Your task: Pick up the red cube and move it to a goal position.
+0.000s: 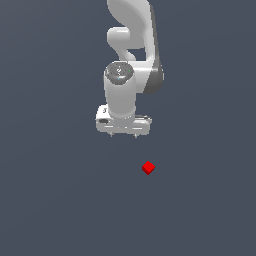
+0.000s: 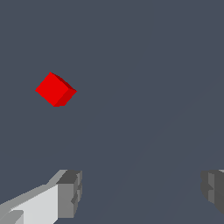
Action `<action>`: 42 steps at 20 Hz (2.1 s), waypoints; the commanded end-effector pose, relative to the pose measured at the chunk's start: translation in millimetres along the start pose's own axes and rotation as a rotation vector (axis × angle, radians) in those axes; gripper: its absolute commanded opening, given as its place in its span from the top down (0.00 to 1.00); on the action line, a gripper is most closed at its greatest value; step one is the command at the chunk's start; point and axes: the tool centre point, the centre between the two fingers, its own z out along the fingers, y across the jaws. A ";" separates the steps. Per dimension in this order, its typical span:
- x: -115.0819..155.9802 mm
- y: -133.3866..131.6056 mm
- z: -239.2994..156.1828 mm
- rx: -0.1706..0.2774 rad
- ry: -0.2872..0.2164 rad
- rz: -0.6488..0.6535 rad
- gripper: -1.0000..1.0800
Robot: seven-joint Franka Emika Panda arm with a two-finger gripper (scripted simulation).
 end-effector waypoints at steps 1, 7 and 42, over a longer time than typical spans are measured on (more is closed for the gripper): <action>0.0 0.0 0.0 0.000 0.000 0.000 0.04; 0.7 -3.7 3.6 0.000 0.001 0.019 0.04; 68.8 -110.3 123.0 0.015 0.051 0.644 0.04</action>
